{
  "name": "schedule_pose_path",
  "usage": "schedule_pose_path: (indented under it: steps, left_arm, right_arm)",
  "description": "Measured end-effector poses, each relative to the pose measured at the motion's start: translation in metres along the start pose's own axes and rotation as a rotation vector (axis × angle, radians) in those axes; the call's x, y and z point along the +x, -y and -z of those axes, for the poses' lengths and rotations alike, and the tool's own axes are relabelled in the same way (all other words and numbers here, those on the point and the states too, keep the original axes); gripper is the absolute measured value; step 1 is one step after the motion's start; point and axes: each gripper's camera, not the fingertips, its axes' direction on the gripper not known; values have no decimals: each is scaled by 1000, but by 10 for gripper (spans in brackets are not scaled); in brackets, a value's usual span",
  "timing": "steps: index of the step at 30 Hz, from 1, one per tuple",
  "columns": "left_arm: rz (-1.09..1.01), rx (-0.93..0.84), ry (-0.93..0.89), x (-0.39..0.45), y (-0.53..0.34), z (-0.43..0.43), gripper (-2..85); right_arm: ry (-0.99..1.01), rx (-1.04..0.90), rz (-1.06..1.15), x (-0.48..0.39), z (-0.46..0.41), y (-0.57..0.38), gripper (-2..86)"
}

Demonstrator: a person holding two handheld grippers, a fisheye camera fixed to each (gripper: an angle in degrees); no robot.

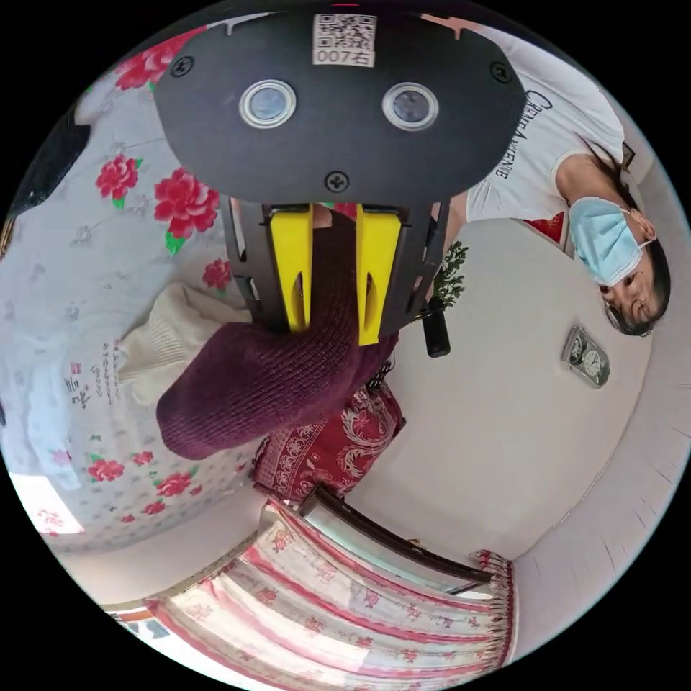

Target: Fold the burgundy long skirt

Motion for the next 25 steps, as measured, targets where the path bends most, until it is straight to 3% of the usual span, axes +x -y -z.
schedule_pose_path:
  steps: [6,10,13,19,21,25]
  left_arm:
    - [233,-42,206,-69,20,-66,125]
    - [200,-269,421,-71,-53,-135,135]
    - [144,-369,514,-31,-126,-156,131]
    - [132,-571,727,70,-254,-169,120]
    - [163,-574,705,97,-278,-167,121]
    - [199,-656,632,130,-309,-180,130]
  right_arm:
    - [-137,87,-144,71,-72,62,80]
    - [-300,-74,-318,150,-135,12,87]
    - [-249,-132,-313,167,-145,-65,85]
    - [-584,-228,-293,133,-73,-228,85]
    - [-725,-210,-297,113,-29,-255,87]
    - [-1238,-84,-210,40,88,-273,92]
